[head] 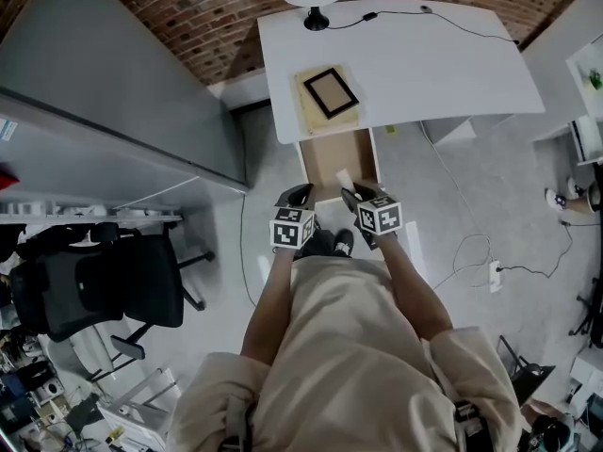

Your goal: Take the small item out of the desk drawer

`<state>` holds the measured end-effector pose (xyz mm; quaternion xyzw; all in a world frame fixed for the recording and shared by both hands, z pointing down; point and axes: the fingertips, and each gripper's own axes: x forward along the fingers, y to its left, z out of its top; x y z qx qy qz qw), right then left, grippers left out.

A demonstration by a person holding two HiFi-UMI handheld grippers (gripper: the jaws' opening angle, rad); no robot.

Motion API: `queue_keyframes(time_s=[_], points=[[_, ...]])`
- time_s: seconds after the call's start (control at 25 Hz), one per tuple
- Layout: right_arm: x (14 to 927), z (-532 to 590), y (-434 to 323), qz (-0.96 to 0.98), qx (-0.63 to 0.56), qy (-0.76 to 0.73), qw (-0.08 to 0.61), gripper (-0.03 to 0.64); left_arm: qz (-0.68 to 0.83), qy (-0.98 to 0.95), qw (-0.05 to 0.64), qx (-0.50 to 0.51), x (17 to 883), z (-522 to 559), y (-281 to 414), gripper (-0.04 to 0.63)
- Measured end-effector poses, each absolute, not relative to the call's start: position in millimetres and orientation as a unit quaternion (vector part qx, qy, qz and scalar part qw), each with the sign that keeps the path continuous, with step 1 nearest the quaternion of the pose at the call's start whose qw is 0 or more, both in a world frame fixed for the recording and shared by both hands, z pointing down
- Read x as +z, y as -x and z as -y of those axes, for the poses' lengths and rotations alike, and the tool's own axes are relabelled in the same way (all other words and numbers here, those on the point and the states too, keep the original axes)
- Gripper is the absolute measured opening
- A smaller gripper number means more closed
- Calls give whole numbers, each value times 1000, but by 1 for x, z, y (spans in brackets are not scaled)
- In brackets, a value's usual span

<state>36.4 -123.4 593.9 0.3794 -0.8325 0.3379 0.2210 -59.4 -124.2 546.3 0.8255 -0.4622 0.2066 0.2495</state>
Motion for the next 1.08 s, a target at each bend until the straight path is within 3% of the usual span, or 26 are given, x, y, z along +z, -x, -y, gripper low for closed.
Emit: queue_keyframes(time_s=[1.08], points=[[591, 124, -32, 842, 305, -375, 240, 152, 446, -830, 254, 217, 555, 114, 52, 16]])
